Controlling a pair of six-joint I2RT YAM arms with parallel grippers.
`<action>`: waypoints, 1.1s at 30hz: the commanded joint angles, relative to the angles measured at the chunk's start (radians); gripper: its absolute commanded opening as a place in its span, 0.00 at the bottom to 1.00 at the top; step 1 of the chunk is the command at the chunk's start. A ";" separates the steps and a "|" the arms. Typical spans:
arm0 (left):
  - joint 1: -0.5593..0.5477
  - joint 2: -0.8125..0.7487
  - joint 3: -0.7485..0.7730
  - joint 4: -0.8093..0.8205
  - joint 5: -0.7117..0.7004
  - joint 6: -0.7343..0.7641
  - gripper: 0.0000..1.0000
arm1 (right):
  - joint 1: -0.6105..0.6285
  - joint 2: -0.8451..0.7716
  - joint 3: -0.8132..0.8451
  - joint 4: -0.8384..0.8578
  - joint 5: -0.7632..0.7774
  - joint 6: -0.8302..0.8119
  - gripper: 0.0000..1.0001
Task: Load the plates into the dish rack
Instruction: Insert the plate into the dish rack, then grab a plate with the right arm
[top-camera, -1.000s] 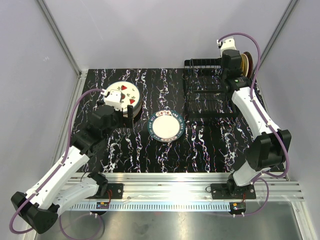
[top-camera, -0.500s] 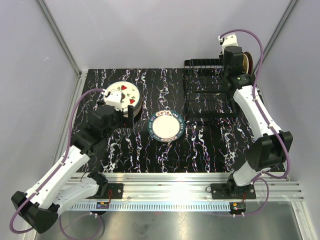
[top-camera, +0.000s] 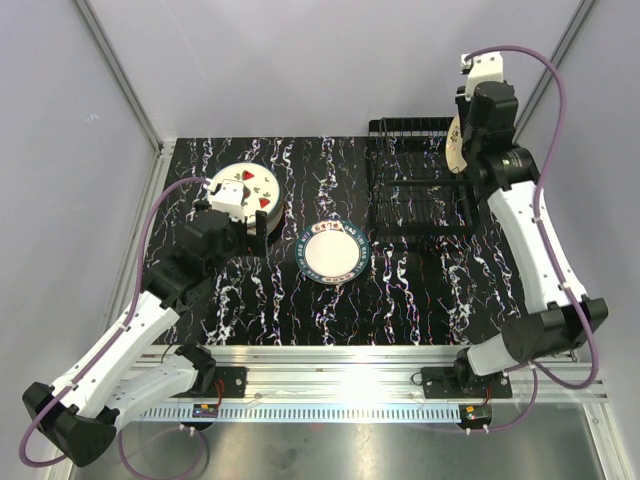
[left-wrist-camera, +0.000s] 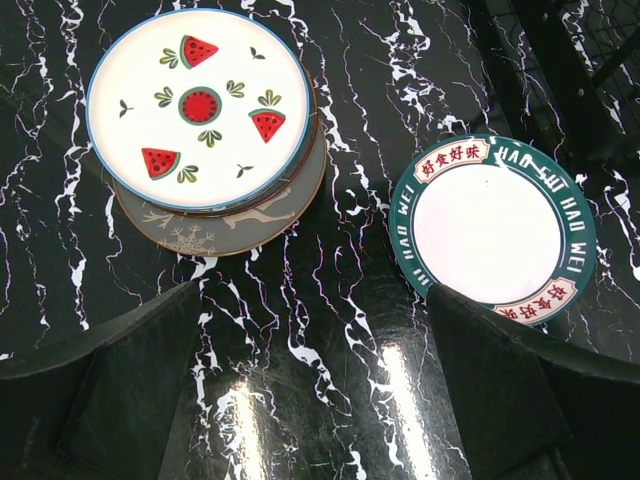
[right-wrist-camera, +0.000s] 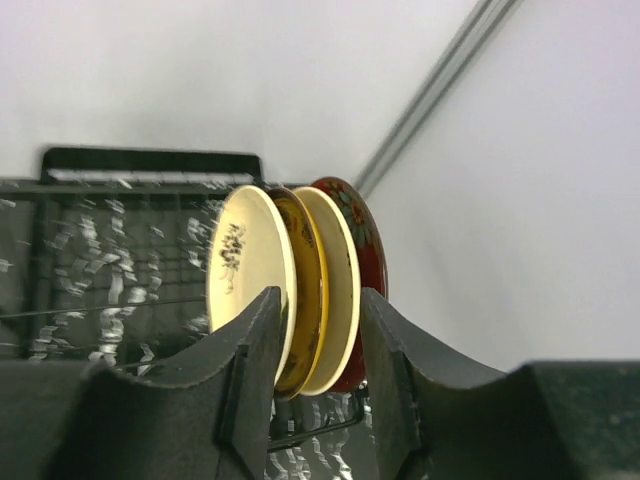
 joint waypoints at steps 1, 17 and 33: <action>-0.004 -0.005 0.041 0.035 -0.036 0.019 0.99 | 0.014 -0.094 0.043 -0.051 -0.096 0.083 0.45; -0.004 -0.019 -0.011 0.104 -0.287 0.048 0.89 | 0.129 -0.559 -0.674 0.108 -0.591 0.723 0.45; -0.004 0.043 -0.048 0.147 -0.407 0.093 0.99 | 0.149 -0.402 -1.308 0.780 -0.757 1.251 0.51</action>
